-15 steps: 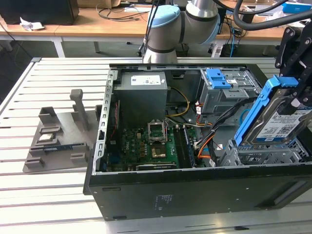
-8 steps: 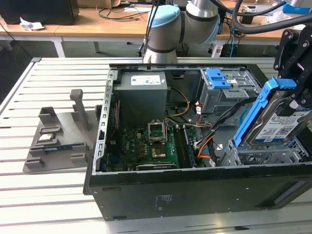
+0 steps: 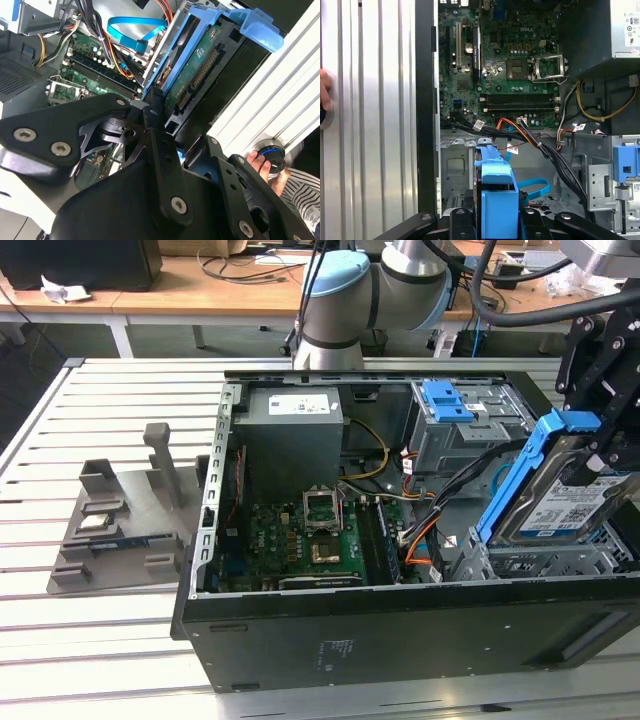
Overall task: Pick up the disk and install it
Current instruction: 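Insert the disk into the insertion slot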
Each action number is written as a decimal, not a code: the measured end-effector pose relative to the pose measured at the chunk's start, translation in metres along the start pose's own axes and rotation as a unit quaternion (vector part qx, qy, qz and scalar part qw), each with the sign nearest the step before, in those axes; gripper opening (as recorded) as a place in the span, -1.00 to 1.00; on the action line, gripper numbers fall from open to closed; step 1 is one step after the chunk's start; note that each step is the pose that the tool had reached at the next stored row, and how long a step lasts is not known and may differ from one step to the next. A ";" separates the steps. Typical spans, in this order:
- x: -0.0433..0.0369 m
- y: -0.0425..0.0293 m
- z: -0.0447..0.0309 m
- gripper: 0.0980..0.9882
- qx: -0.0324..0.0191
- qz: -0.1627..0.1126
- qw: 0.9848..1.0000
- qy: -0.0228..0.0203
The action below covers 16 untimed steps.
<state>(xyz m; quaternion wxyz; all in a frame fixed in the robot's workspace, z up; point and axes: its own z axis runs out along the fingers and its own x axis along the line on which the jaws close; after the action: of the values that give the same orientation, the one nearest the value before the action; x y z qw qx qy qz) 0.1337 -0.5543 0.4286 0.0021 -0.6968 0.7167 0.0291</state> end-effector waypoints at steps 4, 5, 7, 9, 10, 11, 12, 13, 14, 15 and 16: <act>0.0001 -0.0001 0.0028 -0.40 0.000 0.000 1.000 0.000; 0.0002 -0.0002 0.0042 -0.40 0.000 0.000 1.000 0.000; 0.0003 -0.0002 0.0066 -0.40 0.000 0.000 1.000 0.000; 0.0003 -0.0003 0.0080 -0.40 0.000 0.000 1.000 0.000; 0.0004 -0.0003 0.0089 -0.40 0.000 0.000 1.000 0.000; 0.0004 -0.0004 0.0096 -0.40 0.000 0.000 1.000 0.000; 0.0004 -0.0004 0.0104 -0.40 0.000 0.000 1.000 0.000; 0.0005 -0.0004 0.0112 -0.40 0.000 0.000 1.000 0.000; 0.0005 -0.0005 0.0122 -0.40 0.000 0.000 1.000 0.000; 0.0005 -0.0005 0.0128 -0.40 0.000 0.000 1.000 0.000; 0.0006 -0.0005 0.0139 -0.40 0.000 0.000 1.000 0.000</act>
<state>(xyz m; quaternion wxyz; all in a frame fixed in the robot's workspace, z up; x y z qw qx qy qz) 0.1337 -0.5543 0.4147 0.0021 -0.6968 0.7167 0.0291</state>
